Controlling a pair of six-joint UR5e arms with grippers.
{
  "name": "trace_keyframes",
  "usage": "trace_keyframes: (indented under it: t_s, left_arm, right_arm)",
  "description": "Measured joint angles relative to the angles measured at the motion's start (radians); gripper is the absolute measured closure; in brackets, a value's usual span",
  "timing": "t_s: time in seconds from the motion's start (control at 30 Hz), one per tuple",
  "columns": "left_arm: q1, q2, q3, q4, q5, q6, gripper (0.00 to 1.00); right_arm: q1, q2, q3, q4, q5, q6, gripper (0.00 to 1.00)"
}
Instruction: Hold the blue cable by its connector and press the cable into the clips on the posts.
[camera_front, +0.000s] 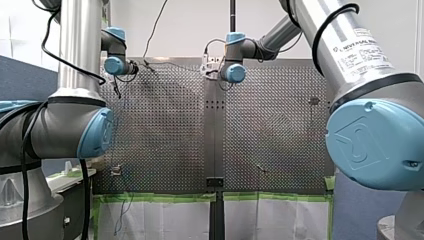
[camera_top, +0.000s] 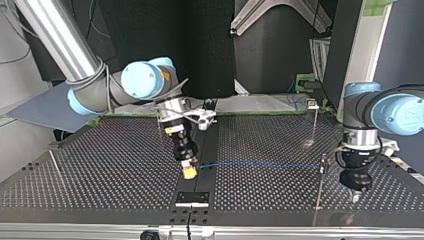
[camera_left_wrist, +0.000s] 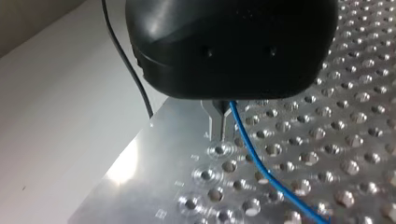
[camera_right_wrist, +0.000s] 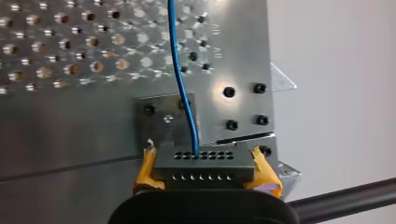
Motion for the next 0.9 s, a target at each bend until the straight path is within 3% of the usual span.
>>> trace_keyframes:
  t_s: [0.2,0.27,0.53,0.57,0.6,0.67,0.7,0.77,0.8,0.83,0.9]
  left_arm:
    - [0.006,0.000,0.000,-0.016,-0.046,0.026,1.00]
    - [0.007,0.000,0.000,-0.022,-0.057,0.032,0.90]
    - [0.008,0.001,0.000,-0.056,-0.084,0.038,0.82]
    - [0.009,0.001,0.000,-0.060,-0.090,0.039,0.76]
    - [0.009,0.001,0.000,-0.061,-0.094,0.039,0.76]
    - [0.009,0.001,-0.001,-0.062,-0.096,0.040,0.51]
    - [0.009,0.001,-0.001,-0.060,-0.093,0.042,0.51]
    - [0.010,0.001,-0.003,-0.048,-0.078,0.047,0.11]
    - [0.010,0.001,-0.005,-0.041,-0.070,0.046,0.11]
    - [0.011,0.001,-0.007,-0.035,-0.061,0.043,0.00]
    - [0.013,0.001,-0.015,-0.029,-0.041,0.031,0.00]
  right_arm:
    - [-0.001,0.001,-0.010,0.004,0.000,0.000,1.00]
    - [-0.001,0.001,-0.010,0.006,0.000,0.000,1.00]
    - [0.000,0.001,-0.010,0.016,0.000,-0.001,1.00]
    - [0.000,0.001,-0.010,0.019,0.000,-0.002,1.00]
    - [0.000,0.001,-0.010,0.022,0.000,-0.003,1.00]
    - [-0.001,0.001,-0.010,0.024,0.001,-0.005,1.00]
    - [-0.001,0.001,-0.010,0.025,0.001,-0.005,1.00]
    - [0.000,0.001,-0.010,0.027,0.001,-0.006,1.00]
    - [0.002,0.001,-0.010,0.029,0.001,-0.006,1.00]
    - [0.003,0.001,-0.010,0.031,0.001,-0.006,1.00]
    - [0.006,0.001,-0.010,0.034,0.001,-0.006,1.00]
